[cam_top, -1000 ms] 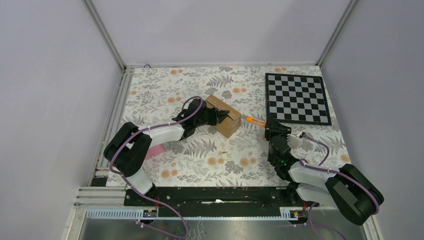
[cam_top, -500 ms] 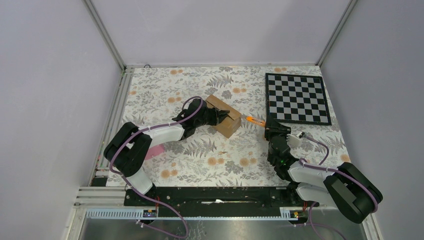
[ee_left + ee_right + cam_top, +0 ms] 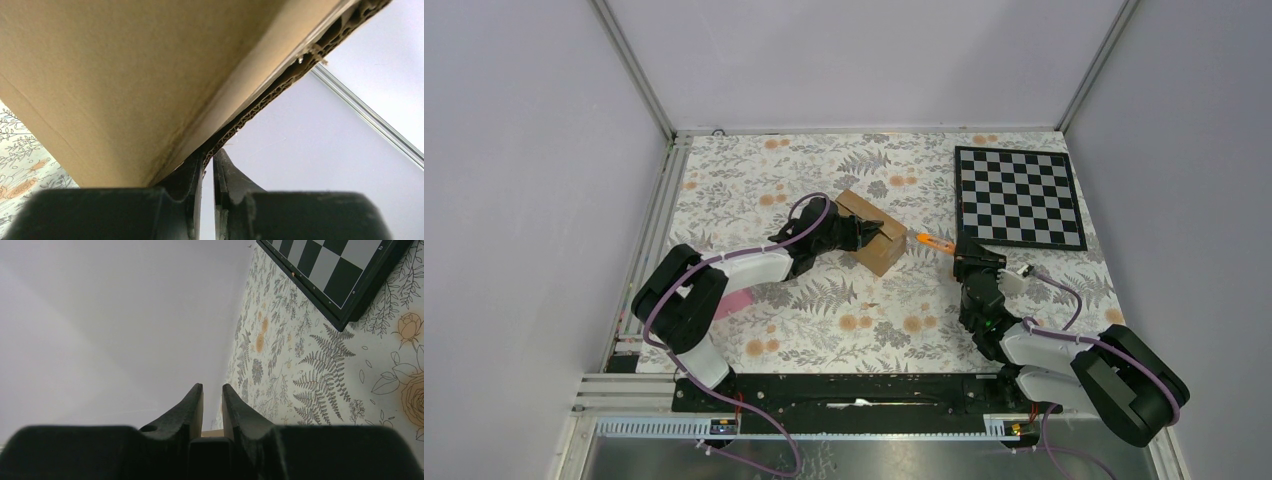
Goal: Unpack the express box
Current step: Cut the express box at the center of the board.
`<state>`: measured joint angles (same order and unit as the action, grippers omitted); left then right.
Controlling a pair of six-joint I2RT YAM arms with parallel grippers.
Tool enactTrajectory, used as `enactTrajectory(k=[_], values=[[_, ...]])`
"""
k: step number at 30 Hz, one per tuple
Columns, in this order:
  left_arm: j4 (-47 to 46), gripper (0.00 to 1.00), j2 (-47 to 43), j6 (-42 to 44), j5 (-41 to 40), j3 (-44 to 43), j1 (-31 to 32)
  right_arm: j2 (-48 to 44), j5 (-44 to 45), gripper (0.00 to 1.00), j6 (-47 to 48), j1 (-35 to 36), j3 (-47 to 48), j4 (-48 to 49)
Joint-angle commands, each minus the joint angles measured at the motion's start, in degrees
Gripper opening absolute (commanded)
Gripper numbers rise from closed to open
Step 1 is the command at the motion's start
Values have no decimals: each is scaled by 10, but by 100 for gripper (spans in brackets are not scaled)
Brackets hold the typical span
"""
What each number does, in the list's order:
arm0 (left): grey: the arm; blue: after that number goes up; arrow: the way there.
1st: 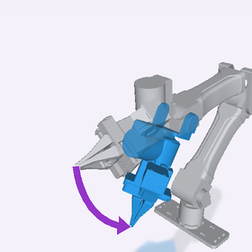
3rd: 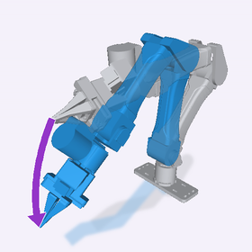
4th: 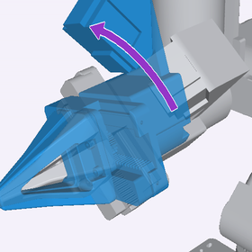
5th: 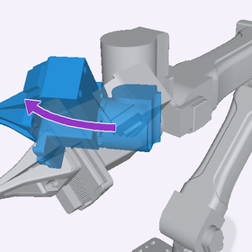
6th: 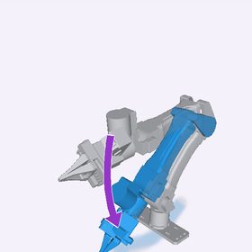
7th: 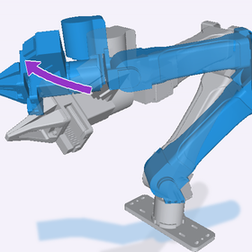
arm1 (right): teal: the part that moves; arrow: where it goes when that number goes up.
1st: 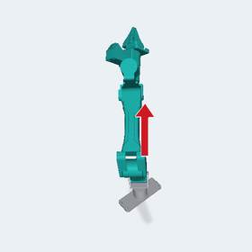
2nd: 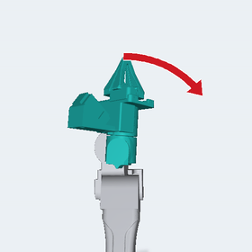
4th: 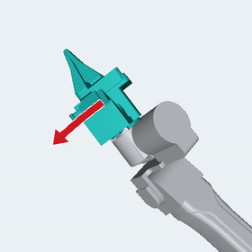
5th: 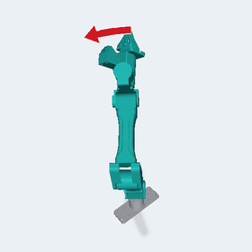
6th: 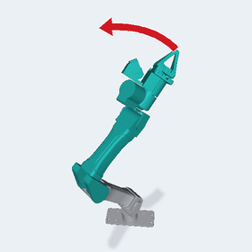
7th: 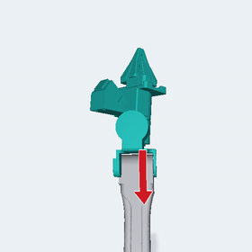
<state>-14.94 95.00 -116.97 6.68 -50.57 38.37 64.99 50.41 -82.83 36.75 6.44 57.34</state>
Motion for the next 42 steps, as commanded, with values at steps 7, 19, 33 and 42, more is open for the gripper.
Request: enactTrajectory(k=[7,19,33,42], values=[[-21,6,9,-154,11,-19,8,-5,31,0,-6,2,-8,9],[-32,6,17,-156,17,-23,13,26,5,0,3,2,-7,40],[-52,3,27,-163,17,-24,16,19,-49,0,19,3,-18,49],[-48,2,17,-165,14,-15,16,-32,-22,0,26,2,-17,4]])
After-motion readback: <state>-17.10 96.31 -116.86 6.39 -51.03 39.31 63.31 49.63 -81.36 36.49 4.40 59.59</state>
